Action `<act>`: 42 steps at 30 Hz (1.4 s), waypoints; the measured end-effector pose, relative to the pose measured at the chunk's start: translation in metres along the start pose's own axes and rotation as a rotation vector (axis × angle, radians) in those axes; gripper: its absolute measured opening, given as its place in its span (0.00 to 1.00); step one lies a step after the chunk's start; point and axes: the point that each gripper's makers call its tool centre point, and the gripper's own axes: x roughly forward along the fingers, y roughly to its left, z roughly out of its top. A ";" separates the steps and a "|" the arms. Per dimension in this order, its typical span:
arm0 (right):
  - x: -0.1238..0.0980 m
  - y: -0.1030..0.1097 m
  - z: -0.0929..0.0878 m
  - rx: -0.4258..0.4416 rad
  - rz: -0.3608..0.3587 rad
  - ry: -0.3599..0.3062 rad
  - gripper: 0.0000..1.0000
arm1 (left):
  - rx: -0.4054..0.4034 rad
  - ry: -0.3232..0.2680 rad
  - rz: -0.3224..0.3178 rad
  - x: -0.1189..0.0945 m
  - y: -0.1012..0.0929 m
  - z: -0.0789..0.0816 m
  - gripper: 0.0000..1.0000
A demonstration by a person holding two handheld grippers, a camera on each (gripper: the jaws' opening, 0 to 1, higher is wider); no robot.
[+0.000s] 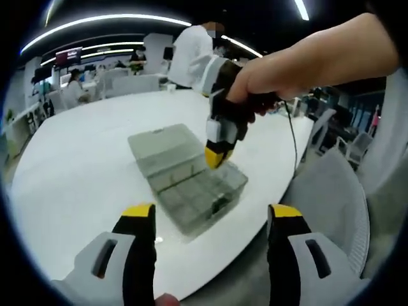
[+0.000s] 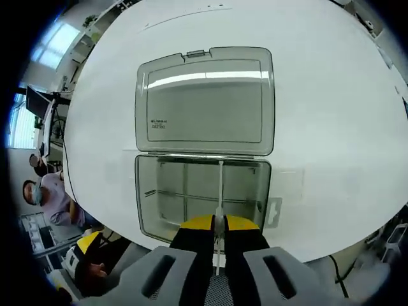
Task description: Insert the divider into the dual guide fixture by aligning both edges with the guide slots and pushing it downward to the bottom, including one-sided entry, uneven engagement, binding, and posture correction.
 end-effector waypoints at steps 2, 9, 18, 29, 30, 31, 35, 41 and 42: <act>0.000 -0.001 0.000 0.000 -0.007 0.000 0.00 | -0.001 0.000 0.001 0.000 0.000 0.000 0.68; 0.002 -0.002 0.001 0.012 -0.016 0.011 0.00 | -0.003 0.002 0.001 0.002 0.002 0.000 0.68; 0.001 -0.001 -0.002 0.010 -0.022 0.015 0.00 | -0.003 0.000 0.004 0.002 0.003 0.001 0.67; -0.001 0.002 -0.003 0.015 -0.029 0.026 0.00 | -0.008 -0.002 0.009 -0.001 0.006 0.001 0.67; -0.001 0.003 -0.004 0.017 -0.027 0.027 0.00 | -0.008 -0.003 0.010 -0.002 0.006 0.001 0.67; 0.000 0.003 -0.003 0.017 -0.026 0.028 0.00 | -0.008 -0.003 0.011 -0.002 0.007 0.002 0.67; -0.001 0.004 -0.004 0.019 -0.029 0.032 0.00 | -0.007 -0.004 0.013 -0.003 0.007 0.002 0.67; -0.001 0.005 -0.005 0.024 -0.025 0.032 0.00 | -0.008 -0.004 0.016 -0.004 0.007 0.002 0.67; 0.000 0.005 -0.005 0.026 -0.026 0.033 0.00 | -0.008 -0.004 0.017 -0.004 0.007 0.002 0.67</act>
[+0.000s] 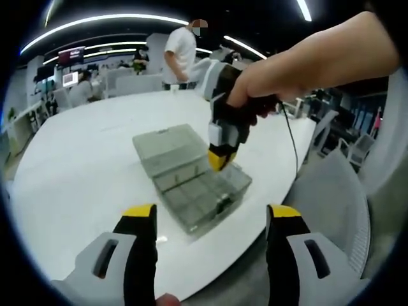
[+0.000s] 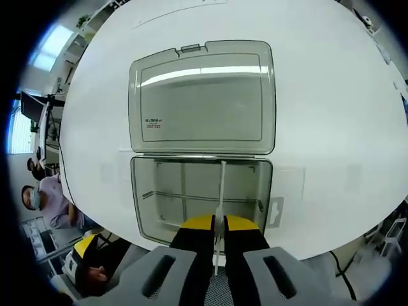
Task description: Insert the divider into the dual guide fixture by aligning both edges with the guide slots and pushing it downward to the bottom, including one-sided entry, uneven engagement, binding, and posture correction.
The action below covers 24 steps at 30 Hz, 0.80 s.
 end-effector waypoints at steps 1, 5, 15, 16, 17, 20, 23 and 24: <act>0.001 0.000 0.001 0.002 0.003 0.001 0.00 | 0.001 0.000 0.000 0.000 0.000 0.000 0.67; 0.004 -0.001 0.003 -0.007 -0.005 0.002 0.00 | -0.002 0.000 0.004 0.000 0.001 0.000 0.67; 0.010 -0.003 0.004 -0.019 -0.010 0.001 0.00 | -0.006 -0.001 0.010 -0.001 0.003 0.000 0.66; 0.011 -0.004 0.004 -0.018 -0.011 0.001 0.00 | -0.006 -0.001 0.011 -0.001 0.003 -0.001 0.66; 0.011 -0.004 0.004 -0.021 -0.011 0.001 0.00 | -0.005 -0.001 0.011 -0.001 0.003 -0.001 0.66; 0.014 -0.004 0.005 -0.029 -0.014 0.002 0.00 | -0.006 -0.001 0.011 -0.001 0.003 -0.001 0.66; 0.014 -0.003 0.003 -0.042 -0.021 0.003 0.00 | -0.009 -0.001 0.012 -0.001 0.003 -0.001 0.66; 0.014 -0.003 0.002 -0.042 -0.022 0.003 0.00 | -0.007 -0.001 0.013 -0.001 0.003 -0.001 0.66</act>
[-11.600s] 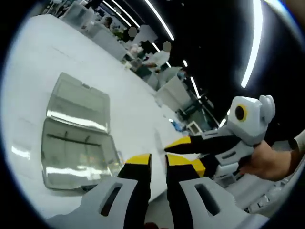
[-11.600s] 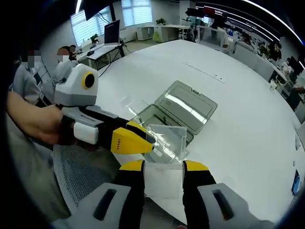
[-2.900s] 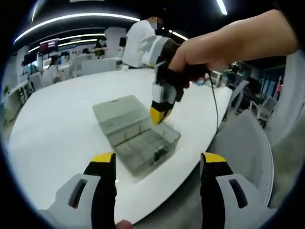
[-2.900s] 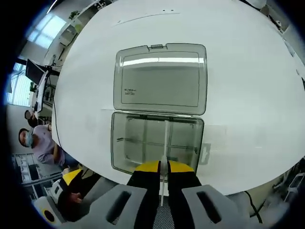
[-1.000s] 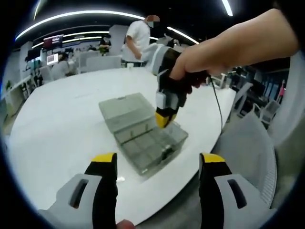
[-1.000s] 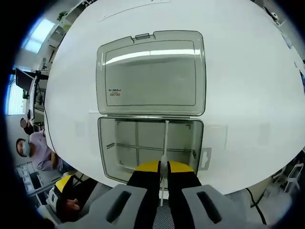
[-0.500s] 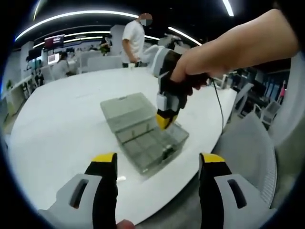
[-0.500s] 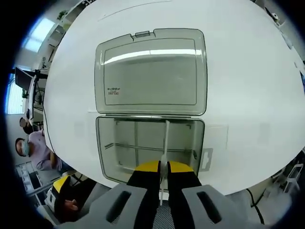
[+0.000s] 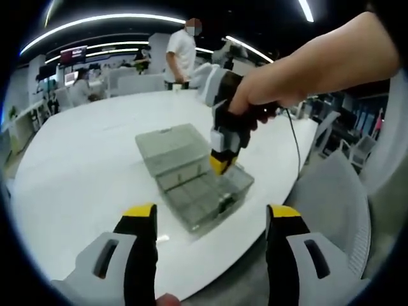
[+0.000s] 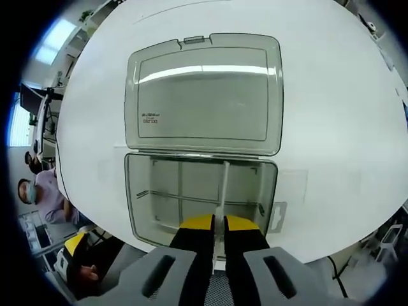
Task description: Insert the divider into the dual guide fixture by aligning both edges with the guide slots and pushing it downward to the bottom, including one-sided entry, uneven engagement, binding, and posture correction.
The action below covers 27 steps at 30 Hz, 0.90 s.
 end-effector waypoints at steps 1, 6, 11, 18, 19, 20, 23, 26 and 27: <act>0.001 0.000 0.000 0.000 0.000 0.001 0.00 | -0.001 0.000 0.000 0.000 0.000 0.000 0.66; 0.004 -0.001 0.002 -0.014 -0.009 0.004 0.00 | -0.003 0.000 0.003 0.000 0.001 0.000 0.66; 0.006 0.000 0.000 -0.019 -0.014 0.008 0.00 | -0.005 -0.001 0.002 0.001 0.001 0.000 0.66; 0.010 -0.001 0.000 -0.043 -0.024 0.006 0.00 | -0.007 -0.001 0.004 0.001 0.002 0.000 0.66; 0.010 -0.001 -0.001 -0.043 -0.026 0.006 0.00 | -0.007 -0.001 0.004 0.001 0.002 0.000 0.66; 0.011 -0.001 -0.001 -0.044 -0.026 0.006 0.00 | -0.007 -0.001 0.005 0.001 0.003 0.000 0.66; 0.012 -0.002 -0.001 -0.043 -0.026 0.006 0.00 | -0.009 0.000 0.006 0.001 0.003 -0.001 0.66; 0.014 -0.002 -0.002 -0.053 -0.023 0.003 0.00 | -0.011 0.000 0.006 0.002 0.003 0.000 0.66; 0.014 -0.002 -0.002 -0.054 -0.024 0.004 0.00 | -0.010 0.000 0.006 0.002 0.004 0.000 0.66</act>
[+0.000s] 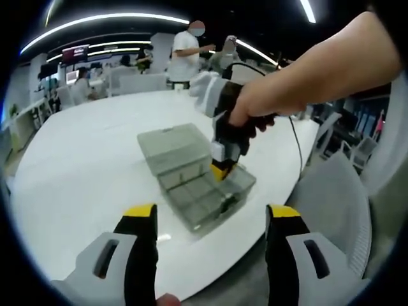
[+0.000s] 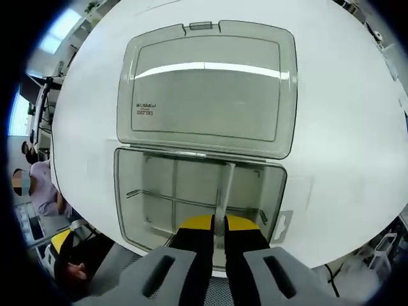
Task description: Insert the divider into the dual guide fixture by aligning both edges with the guide slots and pushing it downward to the bottom, including one-sided entry, uneven engagement, binding, and posture correction.
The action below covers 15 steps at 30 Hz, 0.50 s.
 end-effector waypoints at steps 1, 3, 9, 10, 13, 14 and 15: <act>0.000 0.000 0.000 -0.008 0.002 -0.003 0.00 | -0.001 0.001 0.000 0.000 0.000 0.000 0.66; 0.000 0.001 0.000 -0.008 0.002 -0.003 0.00 | -0.004 0.000 0.000 0.001 0.001 -0.001 0.66; 0.000 0.001 0.001 -0.027 0.002 -0.020 0.00 | -0.004 -0.001 -0.001 0.001 0.001 0.000 0.66; 0.000 0.001 0.001 -0.030 0.002 -0.024 0.00 | -0.004 -0.001 -0.001 0.001 0.001 0.000 0.65; 0.000 0.002 0.002 -0.029 0.004 -0.031 0.00 | -0.006 -0.002 -0.001 0.002 0.002 0.000 0.65; 0.000 0.002 0.002 -0.034 0.001 -0.033 0.00 | -0.006 -0.002 -0.002 0.002 0.002 0.000 0.65; 0.000 0.002 0.002 -0.036 0.001 -0.036 0.00 | -0.005 -0.002 -0.003 0.002 0.002 0.000 0.65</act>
